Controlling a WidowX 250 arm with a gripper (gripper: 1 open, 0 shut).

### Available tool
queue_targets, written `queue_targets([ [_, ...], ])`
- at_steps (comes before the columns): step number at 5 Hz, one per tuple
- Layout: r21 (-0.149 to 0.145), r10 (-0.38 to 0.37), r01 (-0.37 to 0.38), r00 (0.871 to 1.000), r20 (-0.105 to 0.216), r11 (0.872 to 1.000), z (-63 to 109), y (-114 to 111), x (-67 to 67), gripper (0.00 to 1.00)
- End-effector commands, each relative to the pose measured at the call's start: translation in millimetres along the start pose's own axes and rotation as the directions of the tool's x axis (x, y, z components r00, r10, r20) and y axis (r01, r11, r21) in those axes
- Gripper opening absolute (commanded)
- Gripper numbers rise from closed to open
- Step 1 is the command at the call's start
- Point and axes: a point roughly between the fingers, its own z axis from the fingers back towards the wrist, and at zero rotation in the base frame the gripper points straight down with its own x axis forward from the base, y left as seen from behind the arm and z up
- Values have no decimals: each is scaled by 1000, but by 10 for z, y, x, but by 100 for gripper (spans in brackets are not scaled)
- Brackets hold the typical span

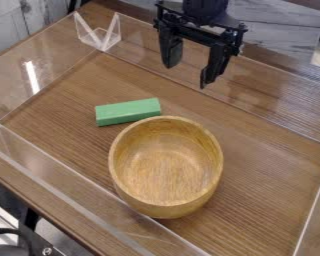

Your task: Put the green block in the brown bowl

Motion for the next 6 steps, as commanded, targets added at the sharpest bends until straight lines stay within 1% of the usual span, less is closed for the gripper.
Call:
queue_targets([
  [1,7,-111,111,994,-14,994,-49,204,-93,100],
  [2,11,-335,336,941,-49,942,-298,581,-303,100],
  [3,52,-518,517,855,-2,854,-422,970,-670,100],
  [4,96,-526,521,849,47,848,-291,1162,-681,100],
  [5,107,-561,553,826,60,826,-316,1095,-575,100],
  [6,114,-598,589,799,66,800,-346,1052,-483,100],
])
